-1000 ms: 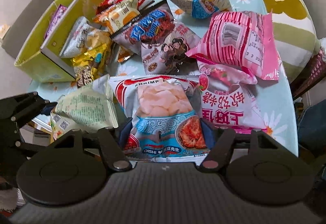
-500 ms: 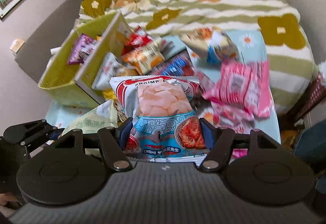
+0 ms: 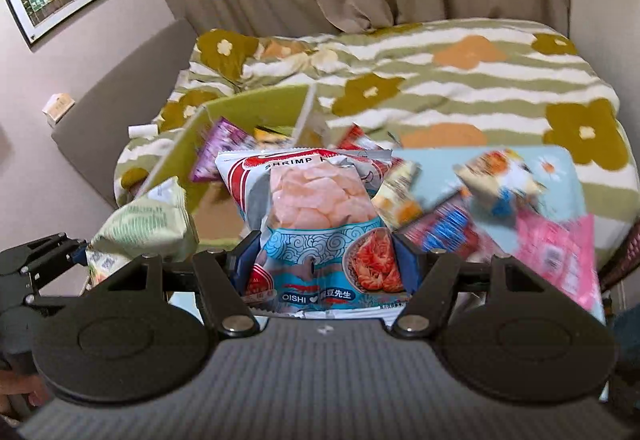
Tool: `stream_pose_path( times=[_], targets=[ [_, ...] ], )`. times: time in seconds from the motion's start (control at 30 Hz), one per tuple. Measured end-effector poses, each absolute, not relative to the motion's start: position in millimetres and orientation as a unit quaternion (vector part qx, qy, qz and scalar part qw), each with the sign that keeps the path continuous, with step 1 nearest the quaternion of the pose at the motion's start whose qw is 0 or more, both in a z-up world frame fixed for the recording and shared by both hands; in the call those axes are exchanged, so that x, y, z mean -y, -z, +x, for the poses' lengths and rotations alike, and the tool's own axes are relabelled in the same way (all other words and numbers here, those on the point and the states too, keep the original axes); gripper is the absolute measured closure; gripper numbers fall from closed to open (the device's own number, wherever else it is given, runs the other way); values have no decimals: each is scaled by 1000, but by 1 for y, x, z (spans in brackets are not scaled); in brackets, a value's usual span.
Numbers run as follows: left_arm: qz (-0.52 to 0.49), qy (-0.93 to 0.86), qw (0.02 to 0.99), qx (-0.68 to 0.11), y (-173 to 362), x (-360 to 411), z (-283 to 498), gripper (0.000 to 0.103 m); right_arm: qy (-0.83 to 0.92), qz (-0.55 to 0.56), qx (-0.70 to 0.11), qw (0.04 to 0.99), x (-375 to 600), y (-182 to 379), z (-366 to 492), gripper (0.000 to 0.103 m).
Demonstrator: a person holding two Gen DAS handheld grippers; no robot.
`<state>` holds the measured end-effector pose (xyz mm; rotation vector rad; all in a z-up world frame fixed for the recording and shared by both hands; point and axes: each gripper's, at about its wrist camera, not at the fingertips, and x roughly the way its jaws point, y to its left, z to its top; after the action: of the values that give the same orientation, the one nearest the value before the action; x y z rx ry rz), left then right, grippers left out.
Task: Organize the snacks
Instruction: 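Drop the green bag from the left gripper into the box while the right gripper drops the shrimp-chip bag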
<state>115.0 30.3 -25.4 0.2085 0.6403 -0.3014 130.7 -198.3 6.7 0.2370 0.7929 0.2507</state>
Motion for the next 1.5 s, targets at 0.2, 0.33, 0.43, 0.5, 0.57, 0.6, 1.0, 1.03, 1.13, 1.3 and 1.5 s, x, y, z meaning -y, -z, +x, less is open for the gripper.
stream_pose_path(
  times=[0.2, 0.33, 0.43, 0.5, 0.57, 0.6, 1.0, 1.03, 1.13, 1.3, 1.5],
  targets=[
    [107, 102, 938, -315, 19, -79, 165, 43, -119, 115, -375, 912, 134, -15, 173, 20],
    [109, 87, 935, -326, 27, -99, 203, 42, -103, 104, -371, 917, 94, -13, 199, 20],
    [116, 82, 930, -339, 40, -108, 228, 42, -88, 100, -369, 920, 70, -8, 215, 20],
    [116, 87, 925, -352, 49, -113, 241, 42, -74, 96, -373, 920, 57, -2, 225, 20],
    [119, 92, 919, -364, 60, -115, 252, 42, -58, 97, -379, 918, 47, 5, 235, 20],
    [122, 94, 916, -369, 65, -116, 256, 42, -51, 98, -383, 917, 43, 10, 239, 20],
    [98, 117, 910, -384, 80, -140, 254, 1, -14, 95, -423, 901, 27, 44, 254, 19],
    [90, 114, 913, -382, 77, -142, 250, 1, -12, 96, -425, 900, 26, 45, 254, 19],
    [71, 101, 919, -376, 69, -150, 239, 1, -20, 99, -428, 898, 26, 47, 253, 19],
    [36, 79, 925, -369, 61, -163, 230, 1, -31, 100, -426, 899, 20, 47, 255, 19],
    [29, 63, 924, -376, 66, -166, 242, 1, -39, 97, -441, 891, 13, 56, 273, 19]
  ],
)
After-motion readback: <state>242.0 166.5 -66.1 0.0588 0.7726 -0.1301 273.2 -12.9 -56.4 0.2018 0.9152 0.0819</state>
